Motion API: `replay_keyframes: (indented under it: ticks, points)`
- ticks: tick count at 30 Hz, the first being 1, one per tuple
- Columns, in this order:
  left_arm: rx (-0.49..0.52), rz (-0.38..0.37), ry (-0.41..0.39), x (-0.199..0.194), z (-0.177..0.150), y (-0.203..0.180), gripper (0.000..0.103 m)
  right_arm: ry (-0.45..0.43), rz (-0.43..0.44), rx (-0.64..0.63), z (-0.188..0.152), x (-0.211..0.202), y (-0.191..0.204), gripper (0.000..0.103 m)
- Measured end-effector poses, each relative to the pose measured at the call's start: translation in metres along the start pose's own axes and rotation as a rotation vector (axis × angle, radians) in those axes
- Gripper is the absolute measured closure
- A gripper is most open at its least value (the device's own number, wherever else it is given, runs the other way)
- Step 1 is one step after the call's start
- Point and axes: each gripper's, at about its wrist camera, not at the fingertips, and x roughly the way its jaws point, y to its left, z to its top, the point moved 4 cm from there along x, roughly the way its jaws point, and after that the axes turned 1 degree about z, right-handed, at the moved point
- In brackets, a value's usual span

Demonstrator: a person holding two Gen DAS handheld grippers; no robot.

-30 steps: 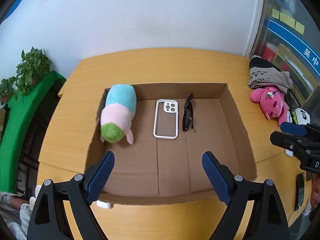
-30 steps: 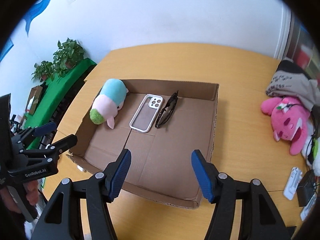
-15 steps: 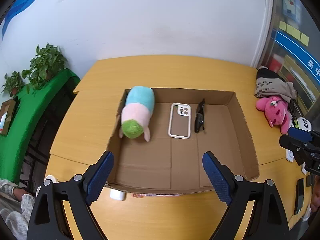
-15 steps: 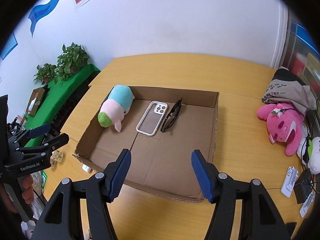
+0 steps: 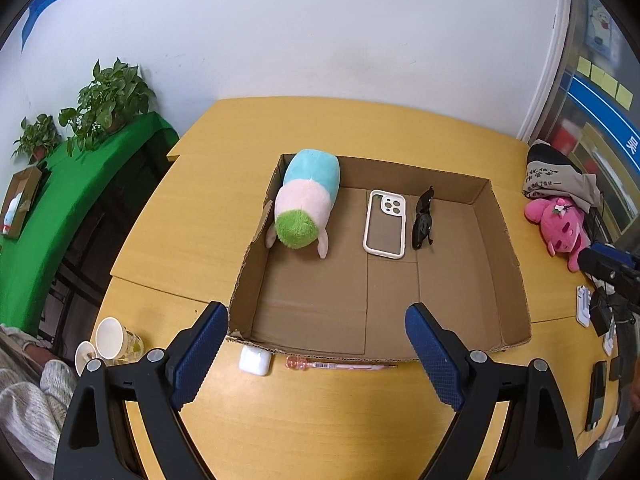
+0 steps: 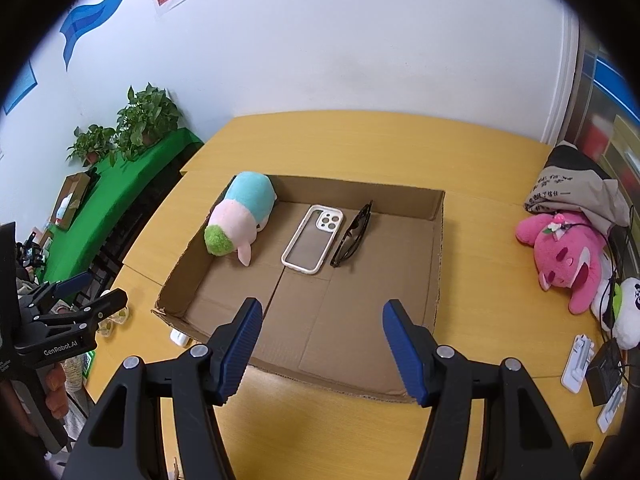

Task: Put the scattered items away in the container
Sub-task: 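Withdraw both tools from the box and move toward the pink-topped pen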

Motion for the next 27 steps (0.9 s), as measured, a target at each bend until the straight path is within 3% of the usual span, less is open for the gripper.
replay_keyframes:
  ticks: [7, 15, 24, 27]
  points:
    - [0.019, 0.003, 0.019, 0.003, -0.008, 0.006, 0.01, 0.022, -0.012, 0.016, -0.011, 0.002, 0.0, 0.041]
    - [0.011, 0.032, 0.101, 0.016, -0.044, 0.038, 0.01, 0.072, 0.009, 0.005, -0.032, 0.014, 0.0, 0.041]
    - [0.0, -0.048, 0.24, 0.059, -0.094, 0.054, 0.01, 0.267, 0.147, -0.128, -0.109, 0.069, 0.058, 0.041]
    - [-0.043, -0.085, 0.278, 0.074, -0.106, 0.064, 0.01, 0.285, 0.156, -0.207, -0.128, 0.084, 0.081, 0.041]
